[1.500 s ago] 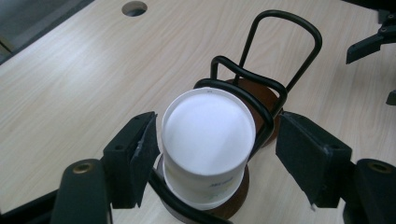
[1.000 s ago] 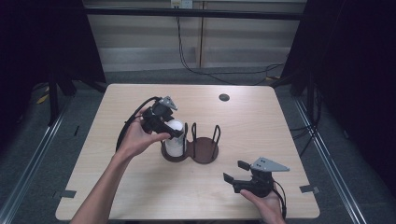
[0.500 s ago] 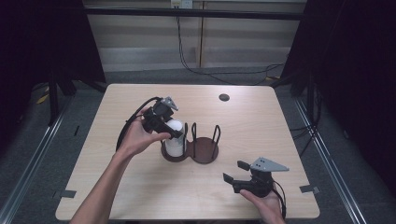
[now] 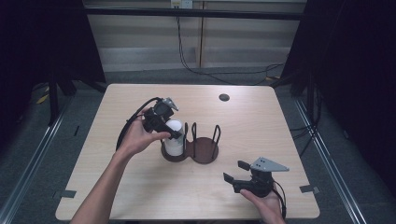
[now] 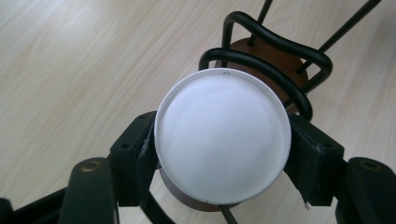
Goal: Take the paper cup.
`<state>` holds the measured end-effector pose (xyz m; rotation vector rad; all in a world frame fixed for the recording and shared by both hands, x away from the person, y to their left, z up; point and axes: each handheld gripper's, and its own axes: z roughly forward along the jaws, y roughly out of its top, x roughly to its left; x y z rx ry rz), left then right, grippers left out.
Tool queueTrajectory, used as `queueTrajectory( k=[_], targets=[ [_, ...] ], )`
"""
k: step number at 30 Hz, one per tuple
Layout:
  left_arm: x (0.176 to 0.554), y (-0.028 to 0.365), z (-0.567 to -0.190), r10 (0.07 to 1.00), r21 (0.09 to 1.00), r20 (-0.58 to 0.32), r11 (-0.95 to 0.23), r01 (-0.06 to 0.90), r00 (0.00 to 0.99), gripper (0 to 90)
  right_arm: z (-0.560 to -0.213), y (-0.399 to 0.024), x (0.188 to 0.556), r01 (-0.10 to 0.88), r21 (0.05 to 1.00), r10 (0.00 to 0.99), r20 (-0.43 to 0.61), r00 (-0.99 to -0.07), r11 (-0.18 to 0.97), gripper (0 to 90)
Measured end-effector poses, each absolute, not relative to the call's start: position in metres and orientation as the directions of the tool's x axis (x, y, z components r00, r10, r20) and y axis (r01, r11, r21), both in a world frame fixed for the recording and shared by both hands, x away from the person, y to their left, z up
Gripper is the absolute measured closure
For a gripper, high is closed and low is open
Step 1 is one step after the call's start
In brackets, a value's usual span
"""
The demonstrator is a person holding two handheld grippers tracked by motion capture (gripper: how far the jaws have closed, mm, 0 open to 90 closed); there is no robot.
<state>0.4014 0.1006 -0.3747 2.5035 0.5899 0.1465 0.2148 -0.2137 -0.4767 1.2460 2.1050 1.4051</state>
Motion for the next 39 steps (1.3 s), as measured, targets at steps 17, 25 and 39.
queueTrajectory(
  k=[17, 25, 39],
  targets=[
    [0.402, 0.106, -0.353, 0.43, 0.573, -0.015, -0.737, 0.36, 0.903, 34.4, -0.476, -0.214, 0.215, 0.486, 0.864, 0.804, 0.193, -0.563, 0.134, 22.4],
    [0.399, 0.108, -0.349, 0.431, 0.607, -0.038, -0.706, 0.364, 0.901, 35.0, -0.477, -0.211, 0.215, 0.486, 0.862, 0.796, 0.192, -0.574, 0.143, 21.8],
    [0.397, 0.117, -0.335, 0.437, 0.626, -0.027, -0.694, 0.356, 0.899, 36.0, -0.478, -0.212, 0.216, 0.489, 0.861, 0.797, 0.196, -0.572, 0.139, 21.7]
  ],
)
